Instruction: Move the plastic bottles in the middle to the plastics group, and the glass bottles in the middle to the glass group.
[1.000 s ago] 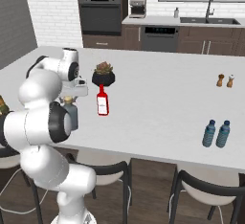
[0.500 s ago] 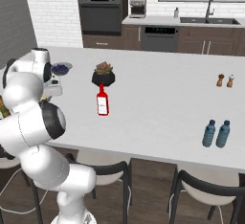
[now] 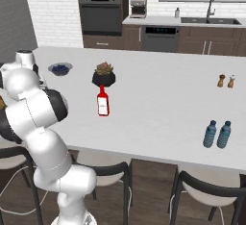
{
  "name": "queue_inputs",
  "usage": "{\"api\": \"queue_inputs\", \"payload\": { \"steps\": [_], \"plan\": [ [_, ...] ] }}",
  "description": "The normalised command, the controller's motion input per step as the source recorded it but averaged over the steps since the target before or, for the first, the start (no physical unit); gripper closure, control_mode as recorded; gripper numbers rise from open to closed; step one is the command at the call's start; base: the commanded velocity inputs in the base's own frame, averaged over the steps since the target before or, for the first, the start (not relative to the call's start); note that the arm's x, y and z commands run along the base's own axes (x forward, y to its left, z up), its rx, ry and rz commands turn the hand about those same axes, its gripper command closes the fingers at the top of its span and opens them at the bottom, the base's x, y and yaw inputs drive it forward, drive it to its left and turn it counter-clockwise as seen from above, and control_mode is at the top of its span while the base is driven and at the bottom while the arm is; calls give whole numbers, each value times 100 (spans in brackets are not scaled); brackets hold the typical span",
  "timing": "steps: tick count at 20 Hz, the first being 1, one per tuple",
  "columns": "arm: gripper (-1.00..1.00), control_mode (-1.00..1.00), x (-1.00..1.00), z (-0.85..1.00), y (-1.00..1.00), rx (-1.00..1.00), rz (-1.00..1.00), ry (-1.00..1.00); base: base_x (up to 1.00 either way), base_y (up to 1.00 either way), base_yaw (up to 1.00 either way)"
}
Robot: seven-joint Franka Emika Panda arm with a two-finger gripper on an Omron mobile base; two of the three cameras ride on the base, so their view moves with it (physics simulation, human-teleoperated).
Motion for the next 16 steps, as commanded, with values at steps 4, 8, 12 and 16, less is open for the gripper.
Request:
{"api": "queue_inputs", "payload": {
  "steps": [4,8,12,16],
  "plan": [
    [100,-100,32,-23,47,0,0,0,0,0,0],
    [100,-100,15,-36,34,-1,0,0,0,0,0],
    [100,-100,42,-16,24,0,0,0,0,0,0],
    [100,-100,25,-21,18,-1,0,0,0,0,0]
  ]
}}
